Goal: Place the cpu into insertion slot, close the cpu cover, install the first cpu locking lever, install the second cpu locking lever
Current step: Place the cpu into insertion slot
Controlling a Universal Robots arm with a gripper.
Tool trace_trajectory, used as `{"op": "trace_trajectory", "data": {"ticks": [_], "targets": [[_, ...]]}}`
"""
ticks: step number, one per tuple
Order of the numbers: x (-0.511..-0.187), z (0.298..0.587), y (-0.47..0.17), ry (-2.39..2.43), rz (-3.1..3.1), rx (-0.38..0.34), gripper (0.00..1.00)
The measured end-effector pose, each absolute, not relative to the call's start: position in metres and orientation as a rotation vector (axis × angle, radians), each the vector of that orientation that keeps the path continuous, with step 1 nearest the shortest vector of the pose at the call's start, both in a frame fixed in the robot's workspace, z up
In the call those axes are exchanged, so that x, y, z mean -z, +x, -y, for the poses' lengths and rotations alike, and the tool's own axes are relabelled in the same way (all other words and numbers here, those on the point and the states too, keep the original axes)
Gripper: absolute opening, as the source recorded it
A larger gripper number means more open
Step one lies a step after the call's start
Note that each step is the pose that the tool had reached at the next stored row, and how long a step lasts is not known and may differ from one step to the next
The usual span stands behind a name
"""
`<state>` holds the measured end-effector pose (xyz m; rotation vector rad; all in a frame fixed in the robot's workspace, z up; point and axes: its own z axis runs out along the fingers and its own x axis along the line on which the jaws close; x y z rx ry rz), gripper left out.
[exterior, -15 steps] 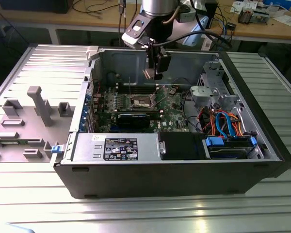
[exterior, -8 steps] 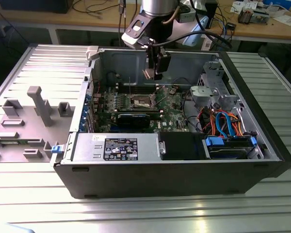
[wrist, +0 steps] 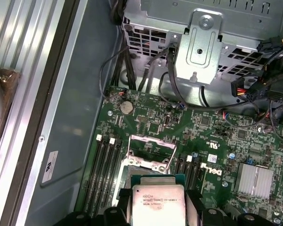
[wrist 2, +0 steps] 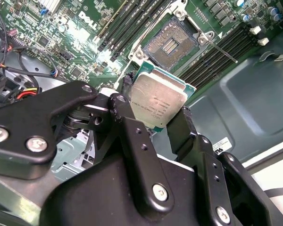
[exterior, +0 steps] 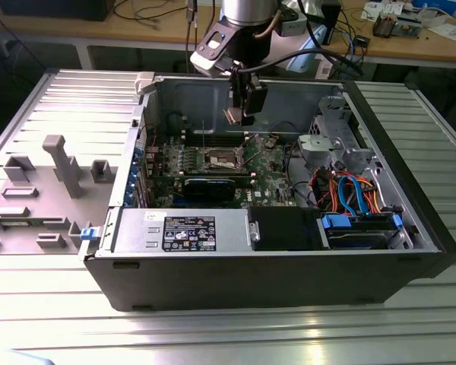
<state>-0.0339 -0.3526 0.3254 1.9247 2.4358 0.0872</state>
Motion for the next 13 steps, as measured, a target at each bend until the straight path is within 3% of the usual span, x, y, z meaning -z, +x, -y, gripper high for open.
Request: {"op": "trace_trajectory", "data": {"ticks": [13], "targets": [[-0.3239, 0.3526, -0.0339, 2.010, -2.363, -0.085, 0.55]]}}
